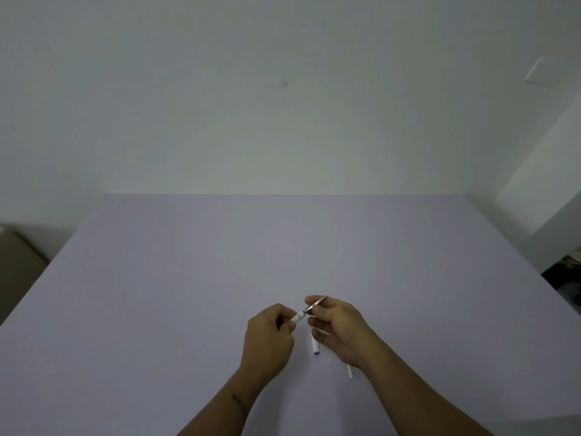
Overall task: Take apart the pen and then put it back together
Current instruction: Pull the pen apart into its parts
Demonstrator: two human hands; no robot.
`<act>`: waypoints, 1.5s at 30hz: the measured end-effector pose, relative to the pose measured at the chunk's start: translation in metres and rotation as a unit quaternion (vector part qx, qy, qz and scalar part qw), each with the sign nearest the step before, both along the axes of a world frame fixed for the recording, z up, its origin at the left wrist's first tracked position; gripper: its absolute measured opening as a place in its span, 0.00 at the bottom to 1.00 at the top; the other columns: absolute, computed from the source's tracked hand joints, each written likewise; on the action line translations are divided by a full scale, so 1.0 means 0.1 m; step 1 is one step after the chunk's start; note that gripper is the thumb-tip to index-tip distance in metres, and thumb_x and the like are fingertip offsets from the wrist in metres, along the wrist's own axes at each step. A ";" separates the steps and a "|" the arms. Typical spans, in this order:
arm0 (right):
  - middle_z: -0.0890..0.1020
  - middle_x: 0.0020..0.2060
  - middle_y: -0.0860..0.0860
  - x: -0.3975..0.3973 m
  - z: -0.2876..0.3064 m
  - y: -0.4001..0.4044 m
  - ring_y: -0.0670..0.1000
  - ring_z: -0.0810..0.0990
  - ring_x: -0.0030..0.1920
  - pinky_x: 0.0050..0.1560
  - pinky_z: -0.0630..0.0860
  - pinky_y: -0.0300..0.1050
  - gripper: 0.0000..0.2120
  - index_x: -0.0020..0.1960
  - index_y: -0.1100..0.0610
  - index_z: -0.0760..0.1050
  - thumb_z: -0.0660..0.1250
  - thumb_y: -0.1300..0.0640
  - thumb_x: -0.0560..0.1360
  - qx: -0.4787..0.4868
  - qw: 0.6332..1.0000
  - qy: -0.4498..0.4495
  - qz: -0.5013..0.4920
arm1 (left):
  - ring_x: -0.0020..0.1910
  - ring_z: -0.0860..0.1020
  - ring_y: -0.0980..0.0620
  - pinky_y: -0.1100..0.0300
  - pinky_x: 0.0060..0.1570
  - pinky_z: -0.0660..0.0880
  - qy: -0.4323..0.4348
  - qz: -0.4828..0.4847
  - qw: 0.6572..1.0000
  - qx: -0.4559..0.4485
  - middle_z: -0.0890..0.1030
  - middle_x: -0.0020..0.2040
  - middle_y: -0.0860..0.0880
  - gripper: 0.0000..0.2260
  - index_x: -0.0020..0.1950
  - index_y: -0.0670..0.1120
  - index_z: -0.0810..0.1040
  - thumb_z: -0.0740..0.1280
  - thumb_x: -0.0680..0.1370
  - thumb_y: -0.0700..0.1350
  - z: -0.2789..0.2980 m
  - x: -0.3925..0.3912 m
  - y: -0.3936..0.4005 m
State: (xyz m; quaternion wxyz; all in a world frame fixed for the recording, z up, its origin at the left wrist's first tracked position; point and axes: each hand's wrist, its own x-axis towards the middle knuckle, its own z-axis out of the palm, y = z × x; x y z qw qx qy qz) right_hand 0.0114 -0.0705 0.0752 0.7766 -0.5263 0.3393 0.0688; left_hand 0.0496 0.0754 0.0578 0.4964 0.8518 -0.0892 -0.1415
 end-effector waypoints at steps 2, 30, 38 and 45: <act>0.82 0.45 0.54 0.00 0.01 -0.02 0.52 0.79 0.45 0.45 0.77 0.46 0.12 0.54 0.59 0.84 0.62 0.65 0.81 0.012 1.000 -0.004 -0.006 | 0.30 0.72 0.55 0.64 0.32 0.69 0.004 0.004 1.000 0.000 0.79 0.33 0.51 0.08 0.43 0.48 0.82 0.67 0.77 0.37 -0.01 0.01 0.00; 0.83 0.41 0.57 0.13 -0.08 -0.26 0.52 0.79 0.39 0.40 0.77 0.44 0.08 0.52 0.59 0.81 0.63 0.62 0.79 -0.098 0.991 0.058 -0.069 | 0.36 0.82 0.46 0.53 0.38 0.83 0.038 0.018 0.999 -0.004 0.82 0.37 0.49 0.04 0.43 0.49 0.79 0.70 0.75 0.41 -0.09 0.10 -0.03; 0.84 0.43 0.54 0.07 -0.57 -0.32 0.55 0.82 0.45 0.43 0.76 0.44 0.07 0.47 0.60 0.81 0.67 0.58 0.72 -0.461 0.859 0.166 0.148 | 0.31 0.75 0.56 0.67 0.32 0.71 0.069 0.003 0.997 0.016 0.81 0.36 0.50 0.03 0.42 0.46 0.79 0.72 0.74 0.40 -0.18 0.07 -0.09; 0.73 0.32 0.52 0.12 -0.72 -0.24 0.59 0.76 0.36 0.35 0.69 0.43 0.11 0.32 0.56 0.67 0.65 0.60 0.72 -0.518 0.799 0.199 0.231 | 0.33 0.76 0.55 0.67 0.33 0.70 0.094 0.010 0.995 0.035 0.82 0.38 0.49 0.01 0.44 0.45 0.80 0.71 0.75 0.40 -0.31 0.07 -0.18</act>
